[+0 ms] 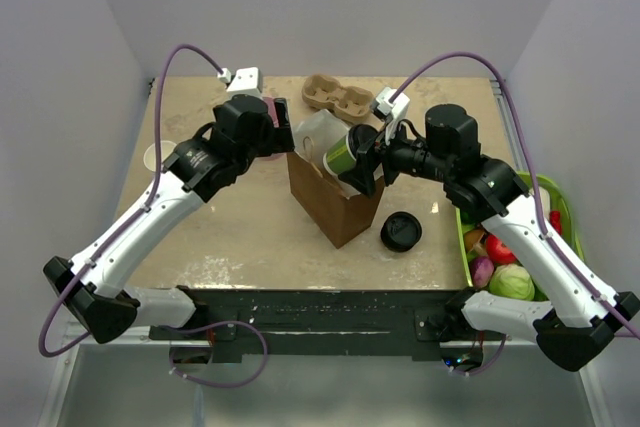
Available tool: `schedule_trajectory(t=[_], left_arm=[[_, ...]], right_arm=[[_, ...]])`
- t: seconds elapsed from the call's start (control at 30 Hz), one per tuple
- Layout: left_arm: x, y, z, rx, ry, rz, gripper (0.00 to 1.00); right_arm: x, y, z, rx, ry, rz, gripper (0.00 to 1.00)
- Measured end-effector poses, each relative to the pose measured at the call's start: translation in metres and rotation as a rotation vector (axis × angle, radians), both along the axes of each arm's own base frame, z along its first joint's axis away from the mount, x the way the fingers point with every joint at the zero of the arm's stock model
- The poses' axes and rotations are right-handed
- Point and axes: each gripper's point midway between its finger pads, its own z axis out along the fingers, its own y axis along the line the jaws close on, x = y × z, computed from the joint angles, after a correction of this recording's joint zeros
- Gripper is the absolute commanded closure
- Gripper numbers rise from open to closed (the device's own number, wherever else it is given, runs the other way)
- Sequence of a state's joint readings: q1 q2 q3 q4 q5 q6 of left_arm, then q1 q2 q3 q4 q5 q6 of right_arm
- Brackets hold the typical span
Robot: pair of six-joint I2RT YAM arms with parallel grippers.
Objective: Pack the takeout coffee
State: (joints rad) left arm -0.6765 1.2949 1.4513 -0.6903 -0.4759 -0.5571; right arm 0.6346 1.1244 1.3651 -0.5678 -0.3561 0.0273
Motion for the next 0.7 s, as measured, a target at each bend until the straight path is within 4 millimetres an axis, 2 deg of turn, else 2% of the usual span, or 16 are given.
schedule_trajectory(t=[0.37,0.47,0.57,0.7], left_arm=[[-0.0028,0.0023,0.0057,-0.01,-0.013,0.0,0.08],[-0.0036,0.0028,0.0073,-0.013,-0.016,0.0,0.08],[-0.0043,0.0034,0.0089,-0.016,-0.02,0.0,0.08],[-0.0044,0.0035,0.0092,-0.016,-0.021,-0.001,0.07]], right_arm=[[-0.0002,0.0001,-0.0001,0.0,0.001,0.001,0.13],[-0.0003,0.0001,-0.0001,0.0,0.002,0.001,0.17],[-0.0003,-0.0001,-0.0005,0.0,0.004,-0.001,0.26],[0.0043,-0.0029,-0.0039,-0.017,0.012,-0.03,0.47]])
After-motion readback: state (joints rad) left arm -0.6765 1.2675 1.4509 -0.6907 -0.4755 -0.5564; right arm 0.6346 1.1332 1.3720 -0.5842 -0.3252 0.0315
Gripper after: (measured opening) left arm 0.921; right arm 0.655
